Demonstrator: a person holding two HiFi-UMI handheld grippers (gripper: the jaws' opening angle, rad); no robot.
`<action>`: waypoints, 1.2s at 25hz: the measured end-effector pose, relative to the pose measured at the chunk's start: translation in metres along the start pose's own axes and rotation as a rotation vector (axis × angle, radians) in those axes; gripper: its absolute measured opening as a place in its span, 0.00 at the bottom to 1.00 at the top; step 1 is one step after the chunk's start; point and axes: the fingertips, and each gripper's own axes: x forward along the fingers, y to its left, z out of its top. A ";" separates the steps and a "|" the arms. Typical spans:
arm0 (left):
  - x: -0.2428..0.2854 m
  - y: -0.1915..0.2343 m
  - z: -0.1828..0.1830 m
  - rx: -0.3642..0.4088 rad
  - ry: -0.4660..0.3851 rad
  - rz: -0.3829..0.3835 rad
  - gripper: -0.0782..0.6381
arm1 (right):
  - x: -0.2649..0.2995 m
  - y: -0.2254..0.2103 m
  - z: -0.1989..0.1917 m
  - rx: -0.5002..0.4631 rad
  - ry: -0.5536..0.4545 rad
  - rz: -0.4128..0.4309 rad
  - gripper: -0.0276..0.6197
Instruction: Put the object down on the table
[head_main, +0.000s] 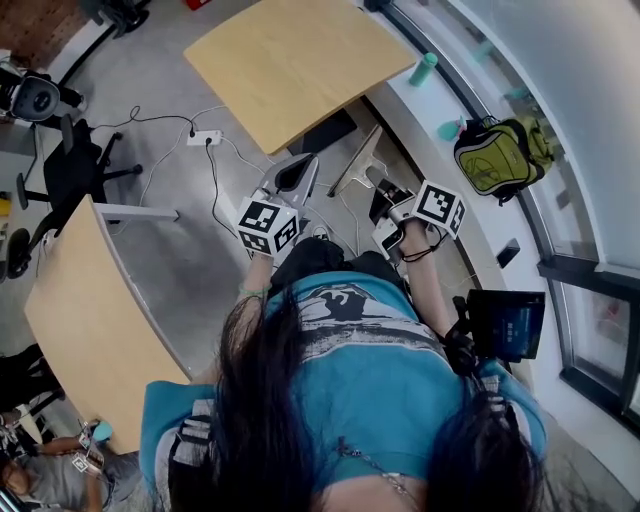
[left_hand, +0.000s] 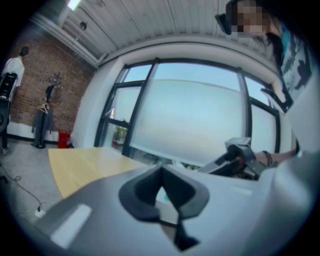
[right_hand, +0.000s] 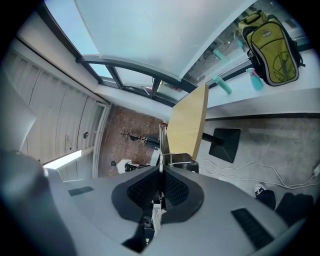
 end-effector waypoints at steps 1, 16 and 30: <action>0.002 0.008 0.002 -0.004 -0.003 0.000 0.11 | 0.007 0.002 0.002 0.003 0.000 -0.001 0.06; 0.041 0.054 0.003 -0.034 0.007 -0.029 0.11 | 0.050 -0.006 0.044 0.011 -0.025 -0.046 0.06; 0.155 0.115 0.019 -0.061 0.007 0.084 0.11 | 0.132 -0.034 0.177 -0.012 0.079 -0.041 0.06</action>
